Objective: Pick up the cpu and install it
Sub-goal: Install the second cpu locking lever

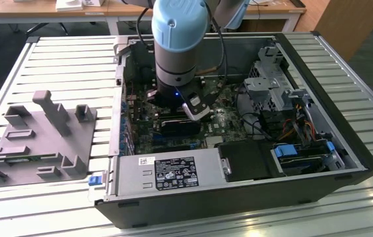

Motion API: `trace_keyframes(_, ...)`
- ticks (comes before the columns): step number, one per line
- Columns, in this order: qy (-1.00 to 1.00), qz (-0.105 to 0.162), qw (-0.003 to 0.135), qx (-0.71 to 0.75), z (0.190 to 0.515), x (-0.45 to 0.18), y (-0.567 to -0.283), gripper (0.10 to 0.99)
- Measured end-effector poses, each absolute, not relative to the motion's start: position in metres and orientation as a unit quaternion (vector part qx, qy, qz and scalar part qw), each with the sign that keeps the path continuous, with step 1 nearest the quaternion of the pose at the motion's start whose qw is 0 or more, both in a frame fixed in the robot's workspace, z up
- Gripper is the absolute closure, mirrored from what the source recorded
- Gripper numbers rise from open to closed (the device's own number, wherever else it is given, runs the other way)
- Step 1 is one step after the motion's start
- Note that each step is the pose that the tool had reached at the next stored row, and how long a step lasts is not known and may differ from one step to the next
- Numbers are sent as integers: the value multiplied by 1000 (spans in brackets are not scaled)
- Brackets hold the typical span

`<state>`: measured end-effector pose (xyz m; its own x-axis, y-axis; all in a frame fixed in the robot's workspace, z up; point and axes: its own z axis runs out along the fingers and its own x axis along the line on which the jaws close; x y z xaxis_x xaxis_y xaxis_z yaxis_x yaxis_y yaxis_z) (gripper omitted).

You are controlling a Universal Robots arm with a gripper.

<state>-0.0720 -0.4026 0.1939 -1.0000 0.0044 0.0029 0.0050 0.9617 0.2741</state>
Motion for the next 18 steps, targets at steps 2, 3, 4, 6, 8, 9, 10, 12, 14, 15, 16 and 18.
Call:
trace_keyframes(2, -990, -141, 1, -2, 193, -72, -403, 980)
trace_keyframes(3, -990, -143, 1, -2, 193, -72, -403, 980)
trace_keyframes(4, -990, -144, 1, -2, 192, -72, -403, 980)
trace_keyframes(6, -989, -148, 1, -2, 191, -72, -403, 980)
trace_keyframes(8, -989, -150, 1, -2, 191, -73, -403, 980)
trace_keyframes(9, -989, -150, 1, -2, 191, -73, -403, 980)
trace_keyframes(10, -989, -151, 1, -2, 190, -74, -403, 980)
trace_keyframes(12, -988, -151, 1, -2, 190, -75, -403, 980)
trace_keyframes(14, -988, -151, 1, -2, 190, -76, -403, 980)
trace_keyframes(15, -988, -151, 1, -2, 190, -76, -403, 980)
trace_keyframes(16, -988, -151, 1, -2, 190, -76, -403, 980)
trace_keyframes(18, -988, -151, 1, -2, 189, -77, -403, 980)
